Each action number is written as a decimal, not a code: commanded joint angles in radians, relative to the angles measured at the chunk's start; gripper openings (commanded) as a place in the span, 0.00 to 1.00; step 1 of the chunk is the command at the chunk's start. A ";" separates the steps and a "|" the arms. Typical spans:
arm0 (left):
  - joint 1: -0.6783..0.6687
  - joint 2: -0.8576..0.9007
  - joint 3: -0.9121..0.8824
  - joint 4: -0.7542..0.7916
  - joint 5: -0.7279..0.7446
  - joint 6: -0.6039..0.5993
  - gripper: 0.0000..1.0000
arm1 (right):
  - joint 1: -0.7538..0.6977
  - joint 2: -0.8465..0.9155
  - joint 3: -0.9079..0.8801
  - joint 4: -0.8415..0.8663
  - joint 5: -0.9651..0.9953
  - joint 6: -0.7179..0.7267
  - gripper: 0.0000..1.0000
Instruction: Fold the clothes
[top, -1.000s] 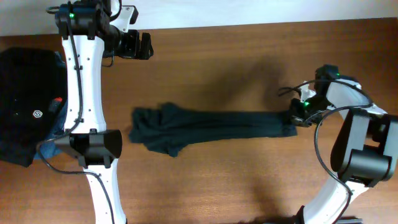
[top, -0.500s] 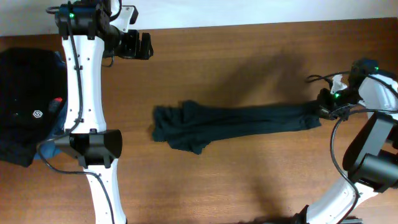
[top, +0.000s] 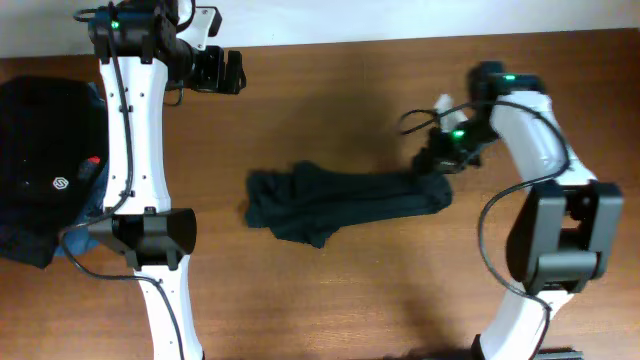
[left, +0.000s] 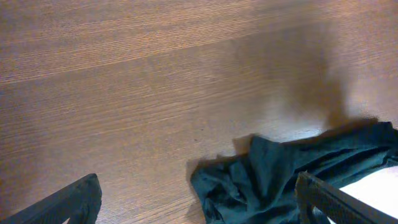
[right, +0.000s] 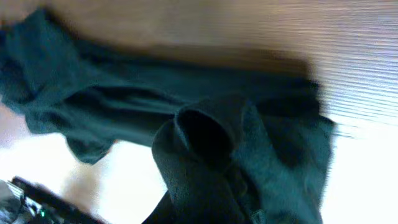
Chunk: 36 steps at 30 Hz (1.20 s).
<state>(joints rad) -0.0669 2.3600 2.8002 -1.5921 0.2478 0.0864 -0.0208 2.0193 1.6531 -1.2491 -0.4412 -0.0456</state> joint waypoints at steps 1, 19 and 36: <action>0.002 -0.014 -0.002 0.002 -0.010 0.017 0.99 | 0.110 0.000 0.015 0.005 -0.022 0.040 0.11; 0.002 -0.014 -0.002 0.003 -0.013 0.017 0.99 | 0.341 0.001 0.015 0.086 0.068 0.159 0.93; -0.013 -0.013 -0.352 -0.096 0.089 -0.022 0.99 | 0.031 -0.004 0.165 -0.038 0.143 0.102 0.99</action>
<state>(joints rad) -0.0673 2.3596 2.5427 -1.6848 0.3134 0.0742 0.0330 2.0205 1.8030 -1.2835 -0.3511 0.0700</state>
